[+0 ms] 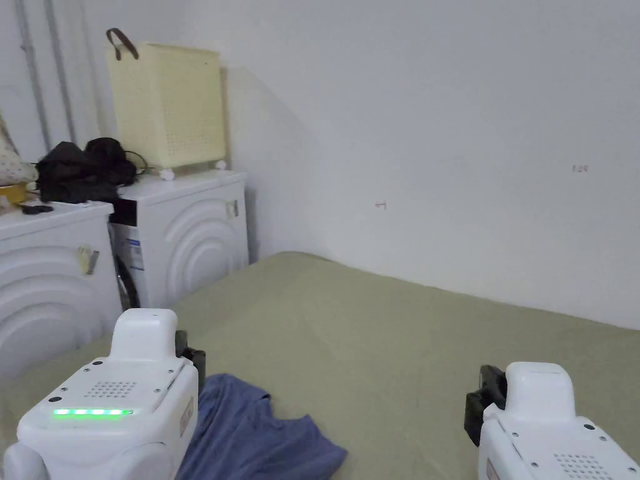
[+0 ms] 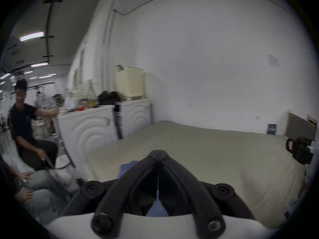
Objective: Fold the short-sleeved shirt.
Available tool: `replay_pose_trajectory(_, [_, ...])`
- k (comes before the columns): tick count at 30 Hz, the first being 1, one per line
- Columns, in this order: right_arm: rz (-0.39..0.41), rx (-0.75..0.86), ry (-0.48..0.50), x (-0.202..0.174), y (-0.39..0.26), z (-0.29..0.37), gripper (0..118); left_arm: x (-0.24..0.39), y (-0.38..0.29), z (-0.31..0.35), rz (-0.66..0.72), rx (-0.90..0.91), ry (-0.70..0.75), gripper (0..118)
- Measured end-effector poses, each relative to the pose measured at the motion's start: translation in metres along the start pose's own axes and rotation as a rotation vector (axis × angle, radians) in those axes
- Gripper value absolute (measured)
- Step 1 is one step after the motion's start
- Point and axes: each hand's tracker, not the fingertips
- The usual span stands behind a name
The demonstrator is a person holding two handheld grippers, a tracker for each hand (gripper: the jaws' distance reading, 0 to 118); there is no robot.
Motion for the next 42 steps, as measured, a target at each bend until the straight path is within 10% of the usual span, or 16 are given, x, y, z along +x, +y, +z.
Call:
replay_pose_trajectory(10, [0.007,-0.023,0.098,-0.047,-0.009,-0.026,3,-0.063,-0.022,-0.001,0.031,-0.045,0.125,0])
replay_pose_trajectory(29, [0.056,-0.265,0.110,-0.035,-0.086,-0.076,3,0.003,-0.143,-0.231,0.061,-0.640,-0.202,0])
replay_pose_trajectory(31, [0.062,-0.299,0.105,-0.032,-0.097,-0.082,3,0.010,-0.154,-0.248,0.042,-0.685,-0.238,22])
replay_pose_trajectory(33, [0.041,-0.323,0.100,-0.028,-0.106,-0.088,3,0.017,-0.164,-0.267,0.021,-0.753,-0.249,107])
replay_pose_trajectory(34, [0.029,-0.337,0.103,-0.027,-0.109,-0.090,3,0.018,-0.169,-0.275,0.012,-0.802,-0.266,118])
replay_pose_trajectory(42, [0.023,-0.382,0.078,-0.010,-0.120,-0.080,3,0.033,-0.206,-0.301,-0.092,-0.904,-0.247,117])
